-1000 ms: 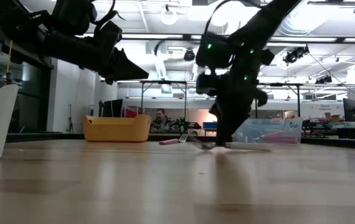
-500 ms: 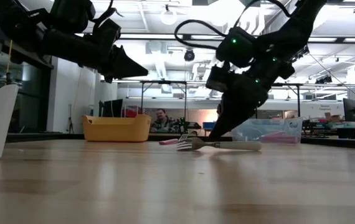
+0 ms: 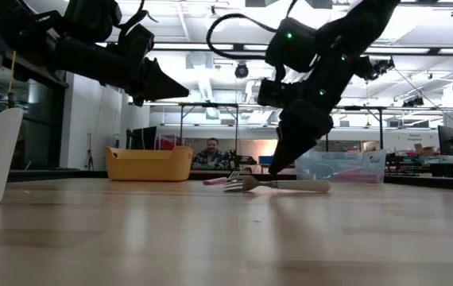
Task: Sort silverware by color (type)
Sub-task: Put the white fork into the white bin
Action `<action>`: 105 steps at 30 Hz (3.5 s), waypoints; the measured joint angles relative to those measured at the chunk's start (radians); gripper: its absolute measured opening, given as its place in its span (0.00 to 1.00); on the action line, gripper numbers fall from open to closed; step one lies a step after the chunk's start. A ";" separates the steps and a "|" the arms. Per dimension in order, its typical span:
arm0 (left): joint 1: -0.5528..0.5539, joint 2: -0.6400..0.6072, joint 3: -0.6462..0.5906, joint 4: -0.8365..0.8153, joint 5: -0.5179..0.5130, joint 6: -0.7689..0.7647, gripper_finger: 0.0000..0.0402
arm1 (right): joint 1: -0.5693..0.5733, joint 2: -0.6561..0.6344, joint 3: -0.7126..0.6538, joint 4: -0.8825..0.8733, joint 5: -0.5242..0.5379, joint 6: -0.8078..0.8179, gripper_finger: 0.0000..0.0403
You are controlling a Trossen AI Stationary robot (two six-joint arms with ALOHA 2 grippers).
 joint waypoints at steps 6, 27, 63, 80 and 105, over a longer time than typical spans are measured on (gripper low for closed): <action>0.000 0.000 0.000 -0.001 0.000 -0.005 0.01 | -0.019 0.020 -0.002 -0.064 -0.024 0.008 0.33; 0.006 0.001 0.000 0.042 0.027 0.010 0.00 | -0.008 0.003 -0.002 0.239 -0.039 -0.049 0.07; -0.126 -0.127 -0.019 0.217 0.156 -0.004 0.26 | 0.043 0.034 -0.003 1.157 -0.166 -0.151 0.07; -0.223 -0.026 0.090 0.273 0.114 0.081 0.31 | 0.048 0.039 -0.002 1.167 -0.151 -0.158 0.07; -0.209 -0.047 0.245 -0.039 0.099 0.070 0.05 | 0.049 0.032 -0.002 1.164 -0.134 -0.126 0.20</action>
